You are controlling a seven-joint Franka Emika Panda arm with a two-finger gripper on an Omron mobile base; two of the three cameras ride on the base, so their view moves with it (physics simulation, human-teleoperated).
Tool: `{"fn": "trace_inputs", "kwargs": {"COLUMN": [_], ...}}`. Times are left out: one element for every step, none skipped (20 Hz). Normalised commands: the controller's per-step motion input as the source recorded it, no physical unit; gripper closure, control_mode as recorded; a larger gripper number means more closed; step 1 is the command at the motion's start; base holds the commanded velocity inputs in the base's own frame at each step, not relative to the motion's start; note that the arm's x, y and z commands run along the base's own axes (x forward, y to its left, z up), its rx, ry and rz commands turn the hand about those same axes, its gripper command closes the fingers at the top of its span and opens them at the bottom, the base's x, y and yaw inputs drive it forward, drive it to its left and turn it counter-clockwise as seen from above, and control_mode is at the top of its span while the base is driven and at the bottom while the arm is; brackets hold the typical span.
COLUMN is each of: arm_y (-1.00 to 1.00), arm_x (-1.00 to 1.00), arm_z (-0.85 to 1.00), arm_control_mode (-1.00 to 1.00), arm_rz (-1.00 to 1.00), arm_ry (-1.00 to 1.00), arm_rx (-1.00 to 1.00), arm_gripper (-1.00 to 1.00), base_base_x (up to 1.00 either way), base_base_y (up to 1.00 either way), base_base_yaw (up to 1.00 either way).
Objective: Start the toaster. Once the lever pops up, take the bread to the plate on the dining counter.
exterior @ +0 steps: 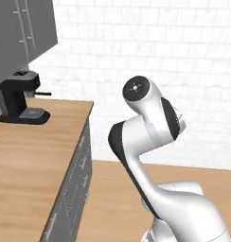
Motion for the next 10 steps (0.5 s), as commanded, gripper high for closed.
{"fn": "trace_inputs", "kwargs": {"arm_y": [0.00, 0.00, 0.00, 0.00, 0.00, 0.00, 0.00, 0.00, 0.00, 0.00], "arm_x": [0.00, 0.00, 0.00, 0.00, 0.00, 0.00, 0.00, 0.00, 0.00, 0.00], "arm_z": [0.00, 0.00, 0.00, 0.00, 0.00, 0.00, 0.00, 0.00, 0.00, 0.00], "arm_control_mode": [1.00, 1.00, 1.00, 1.00, 1.00, 1.00, 1.00, 1.00, 1.00, 1.00], "arm_rz": [0.00, 0.00, 0.00, 0.00, 0.00, 0.00, 0.00, 0.00, 0.00, 0.00], "arm_ry": [0.00, 0.00, 0.00, 0.00, 0.00, 0.00, 0.00, 0.00, 0.00, 0.00], "arm_rx": [0.00, 0.00, 0.00, 0.00, 0.00, 0.00, 0.00, 0.00, 0.00, 0.00], "arm_gripper": [1.00, 1.00, 1.00, 1.00, 1.00, 1.00, 1.00, 1.00, 1.00, 1.00], "base_base_x": [-0.33, -0.32, -0.31, -0.26, -0.24, -0.21, -0.20, -0.17, -0.15, -0.09], "base_base_y": [-0.34, -0.34, -0.35, -0.36, -0.34, -0.34, -0.31, -0.31, -0.32, -0.31], "base_base_yaw": [-0.72, -0.73, -0.73, -0.75, -0.77, -0.78, -0.79, -0.79, -0.79, -0.80]}}
